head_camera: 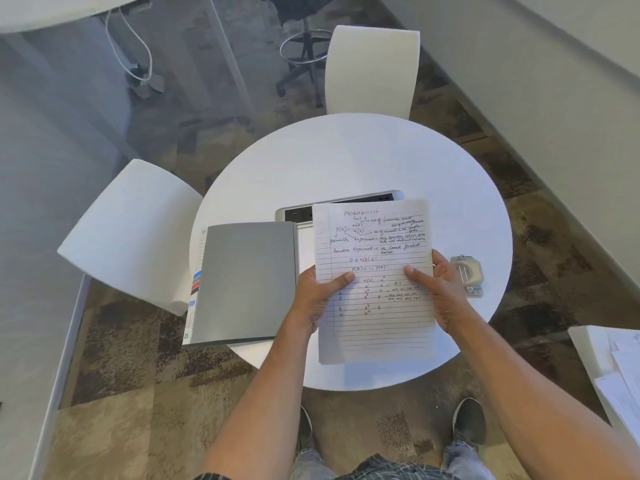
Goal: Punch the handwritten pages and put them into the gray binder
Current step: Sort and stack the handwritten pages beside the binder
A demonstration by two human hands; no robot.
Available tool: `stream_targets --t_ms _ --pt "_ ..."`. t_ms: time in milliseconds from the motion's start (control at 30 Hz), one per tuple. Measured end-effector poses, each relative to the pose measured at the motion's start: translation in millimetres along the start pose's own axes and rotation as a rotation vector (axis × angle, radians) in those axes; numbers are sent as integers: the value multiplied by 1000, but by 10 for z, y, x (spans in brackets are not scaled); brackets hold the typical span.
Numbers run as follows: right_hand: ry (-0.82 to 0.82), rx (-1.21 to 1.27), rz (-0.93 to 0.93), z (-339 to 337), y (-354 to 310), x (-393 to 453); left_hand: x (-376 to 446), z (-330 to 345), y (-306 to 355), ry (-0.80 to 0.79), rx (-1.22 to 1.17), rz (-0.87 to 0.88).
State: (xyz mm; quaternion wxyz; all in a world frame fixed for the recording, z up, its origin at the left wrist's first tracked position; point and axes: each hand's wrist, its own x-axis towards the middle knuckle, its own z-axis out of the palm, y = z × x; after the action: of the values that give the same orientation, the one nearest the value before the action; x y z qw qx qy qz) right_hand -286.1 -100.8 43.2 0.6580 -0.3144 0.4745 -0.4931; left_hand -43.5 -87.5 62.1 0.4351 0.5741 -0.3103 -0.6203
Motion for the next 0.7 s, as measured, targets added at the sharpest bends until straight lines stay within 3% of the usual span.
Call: stream_targets --t_ms 133,267,467,700 --pt "-27 8 -15 0 -33 -36 -9 -26 -2 -90 -67 -8" --pt "-91 -65 -17 -18 -118 -68 -1 -48 13 -159 61 45" --pt "-103 -177 -46 -95 -45 -105 -3 -82 -122 -106 167 50" --pt "6 -240 64 -169 235 -32 26 -54 -313 29 181 -25"
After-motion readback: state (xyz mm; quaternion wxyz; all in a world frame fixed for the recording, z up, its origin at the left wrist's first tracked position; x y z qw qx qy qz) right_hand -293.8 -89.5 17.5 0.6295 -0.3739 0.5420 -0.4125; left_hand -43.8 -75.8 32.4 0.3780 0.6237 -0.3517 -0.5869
